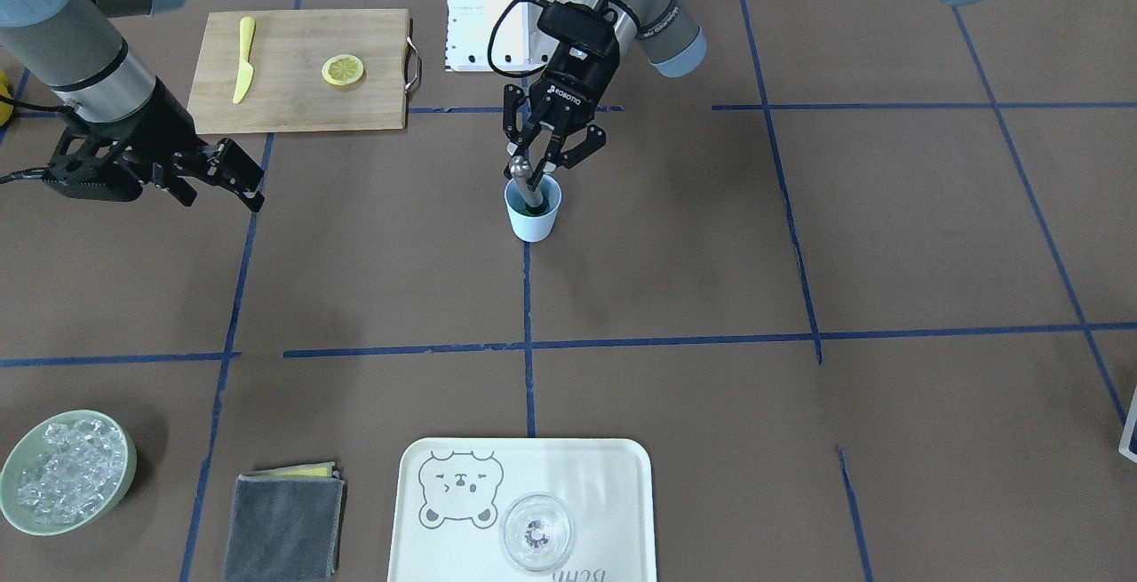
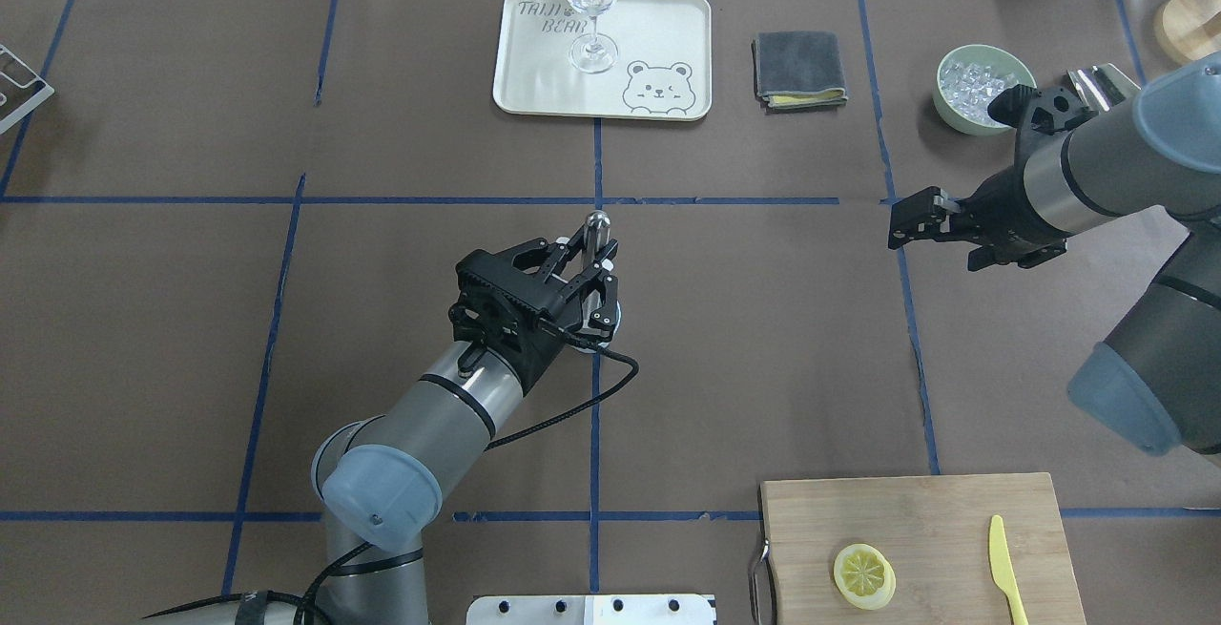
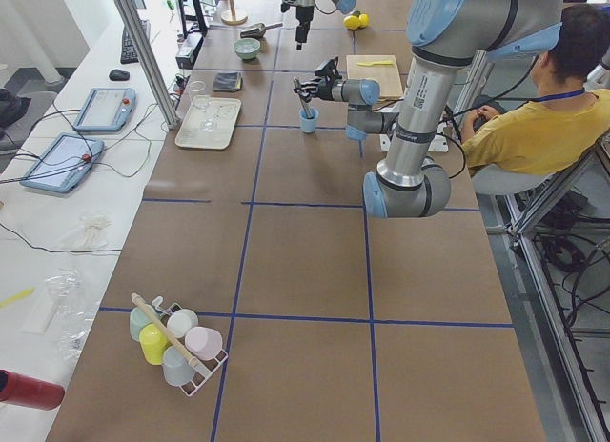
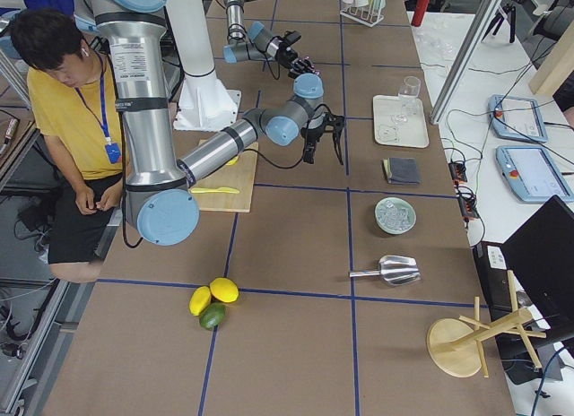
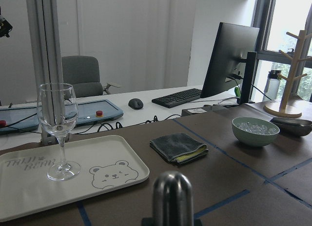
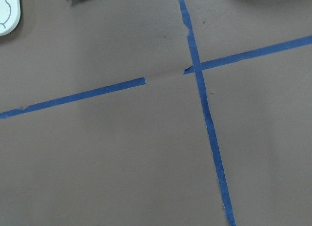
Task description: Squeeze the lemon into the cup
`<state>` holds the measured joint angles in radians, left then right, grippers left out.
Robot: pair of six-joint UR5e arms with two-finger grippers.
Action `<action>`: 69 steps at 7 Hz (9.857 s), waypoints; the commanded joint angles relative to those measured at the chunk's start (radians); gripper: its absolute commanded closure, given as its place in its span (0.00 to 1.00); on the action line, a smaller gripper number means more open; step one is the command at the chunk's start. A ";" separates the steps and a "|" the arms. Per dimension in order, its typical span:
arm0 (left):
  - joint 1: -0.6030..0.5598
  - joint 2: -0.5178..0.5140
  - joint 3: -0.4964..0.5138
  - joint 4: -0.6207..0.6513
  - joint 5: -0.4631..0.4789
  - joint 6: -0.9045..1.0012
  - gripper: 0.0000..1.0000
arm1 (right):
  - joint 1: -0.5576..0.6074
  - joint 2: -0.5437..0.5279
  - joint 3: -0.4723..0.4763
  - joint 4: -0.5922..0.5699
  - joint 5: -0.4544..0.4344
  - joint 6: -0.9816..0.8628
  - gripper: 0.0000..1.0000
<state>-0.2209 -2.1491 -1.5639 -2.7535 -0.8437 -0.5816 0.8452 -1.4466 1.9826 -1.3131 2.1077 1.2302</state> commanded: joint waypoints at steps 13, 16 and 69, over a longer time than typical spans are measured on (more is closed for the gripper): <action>-0.109 0.091 -0.272 0.261 -0.009 0.115 1.00 | 0.002 -0.009 0.019 0.000 -0.002 0.012 0.00; -0.329 0.123 -0.377 0.672 -0.480 0.120 1.00 | 0.000 -0.026 0.042 0.000 -0.002 0.017 0.00; -1.333 0.566 -0.113 1.251 -1.532 0.749 0.00 | 0.554 -0.227 -0.325 -0.212 0.303 -1.249 0.00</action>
<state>-1.5281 -1.5760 -1.6732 -1.6145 -2.3530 0.1256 1.3721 -1.6765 1.7435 -1.5189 2.3713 0.0778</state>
